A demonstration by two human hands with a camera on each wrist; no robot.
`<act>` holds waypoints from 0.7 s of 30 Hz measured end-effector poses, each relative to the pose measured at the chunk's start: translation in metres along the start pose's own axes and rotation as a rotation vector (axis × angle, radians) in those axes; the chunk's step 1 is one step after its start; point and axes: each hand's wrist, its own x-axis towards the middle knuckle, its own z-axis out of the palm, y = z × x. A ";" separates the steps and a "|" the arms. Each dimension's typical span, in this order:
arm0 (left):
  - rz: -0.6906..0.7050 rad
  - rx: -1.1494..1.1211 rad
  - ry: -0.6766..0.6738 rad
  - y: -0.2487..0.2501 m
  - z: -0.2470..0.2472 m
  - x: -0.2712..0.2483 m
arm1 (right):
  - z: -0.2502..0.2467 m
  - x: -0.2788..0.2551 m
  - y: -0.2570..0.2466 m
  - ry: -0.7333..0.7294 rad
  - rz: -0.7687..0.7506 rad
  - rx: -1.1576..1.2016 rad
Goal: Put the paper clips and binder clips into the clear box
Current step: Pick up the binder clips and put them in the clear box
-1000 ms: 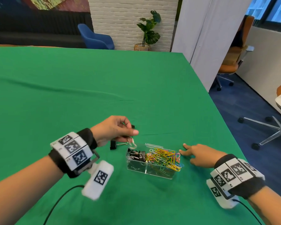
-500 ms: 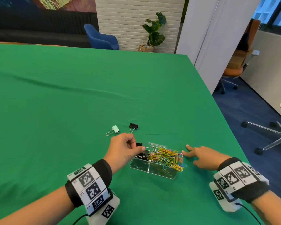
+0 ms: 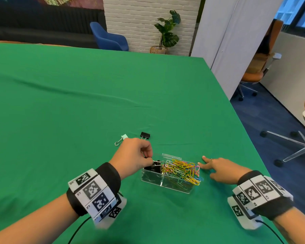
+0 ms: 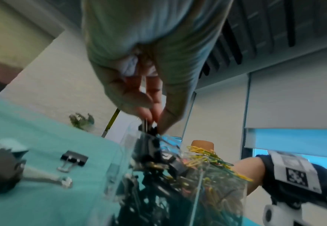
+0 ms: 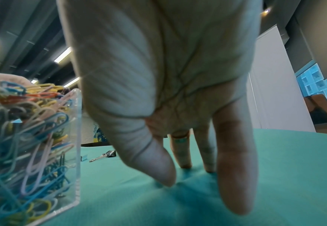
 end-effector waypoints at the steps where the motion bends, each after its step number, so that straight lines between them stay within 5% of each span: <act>1: 0.024 0.074 -0.022 0.000 -0.001 0.001 | 0.000 0.000 0.000 0.002 -0.001 0.001; 4: 0.058 0.167 -0.047 0.002 -0.001 0.000 | 0.001 0.000 0.000 0.006 -0.003 0.017; 7: 0.026 0.011 -0.035 -0.001 -0.011 0.003 | 0.002 -0.001 0.000 0.010 -0.008 0.023; 12: -0.132 -0.134 0.249 -0.034 -0.046 0.038 | 0.000 -0.001 -0.002 0.017 -0.009 0.018; 14: -0.195 0.056 0.136 -0.051 -0.048 0.057 | -0.001 -0.002 -0.002 0.017 -0.008 0.017; 18: -0.309 0.419 -0.303 -0.070 -0.031 0.078 | -0.005 -0.003 -0.003 0.001 -0.007 0.008; 21: -0.312 0.457 -0.298 -0.077 -0.026 0.085 | -0.007 -0.003 -0.003 -0.017 -0.006 -0.002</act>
